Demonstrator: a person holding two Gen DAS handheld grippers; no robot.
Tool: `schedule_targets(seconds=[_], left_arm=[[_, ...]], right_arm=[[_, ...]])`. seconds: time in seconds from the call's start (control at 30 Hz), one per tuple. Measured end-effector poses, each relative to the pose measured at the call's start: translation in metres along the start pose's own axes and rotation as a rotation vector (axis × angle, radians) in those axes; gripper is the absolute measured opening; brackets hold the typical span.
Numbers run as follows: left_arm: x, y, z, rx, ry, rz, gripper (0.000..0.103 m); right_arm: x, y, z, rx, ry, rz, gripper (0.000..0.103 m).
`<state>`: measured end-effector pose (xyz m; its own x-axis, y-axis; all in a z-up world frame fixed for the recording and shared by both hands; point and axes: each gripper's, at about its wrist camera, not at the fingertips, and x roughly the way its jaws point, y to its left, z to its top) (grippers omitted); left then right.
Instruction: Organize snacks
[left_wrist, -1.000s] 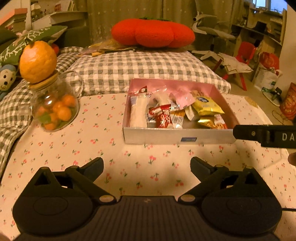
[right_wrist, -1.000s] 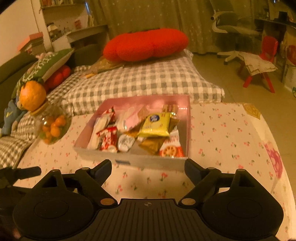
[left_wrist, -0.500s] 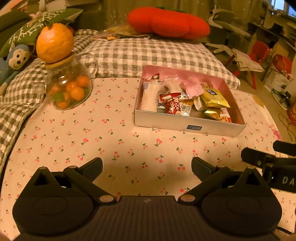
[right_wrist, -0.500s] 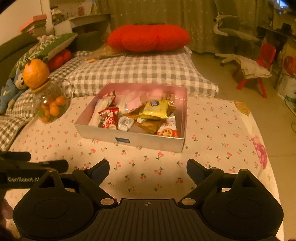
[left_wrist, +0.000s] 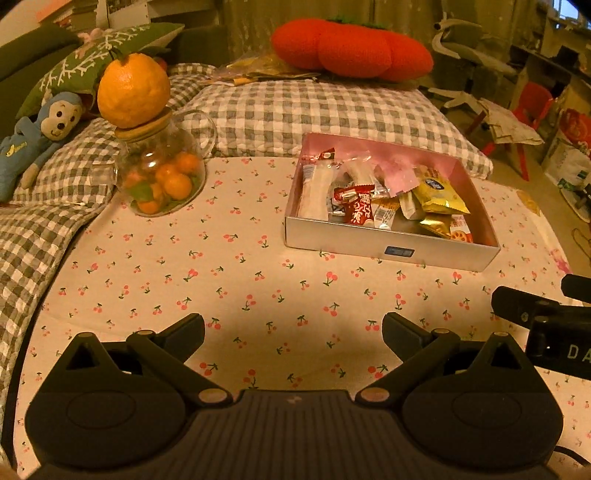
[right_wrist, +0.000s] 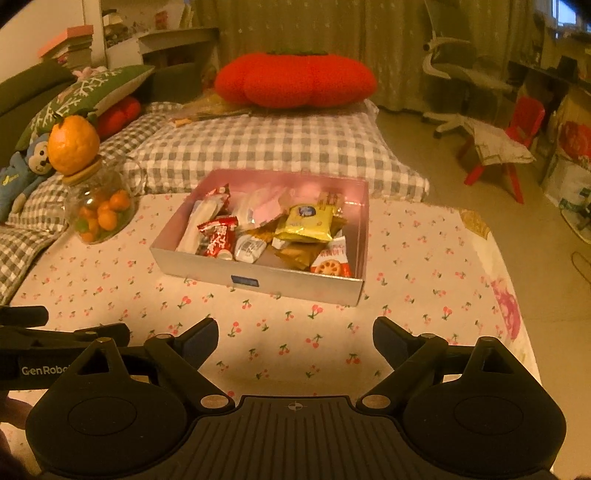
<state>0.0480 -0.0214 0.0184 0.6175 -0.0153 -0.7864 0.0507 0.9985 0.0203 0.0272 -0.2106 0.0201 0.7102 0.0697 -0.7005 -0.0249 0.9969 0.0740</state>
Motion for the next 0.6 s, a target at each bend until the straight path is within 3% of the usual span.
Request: schedule_targets(seconds=[0.6], left_arm=[[-0.0019,-0.0052,-0.0029,0.007,0.003,-0.004,0.102]], right_arm=[[-0.0023,-0.0023,-0.0005,0.029,0.003,0.002,0.093]])
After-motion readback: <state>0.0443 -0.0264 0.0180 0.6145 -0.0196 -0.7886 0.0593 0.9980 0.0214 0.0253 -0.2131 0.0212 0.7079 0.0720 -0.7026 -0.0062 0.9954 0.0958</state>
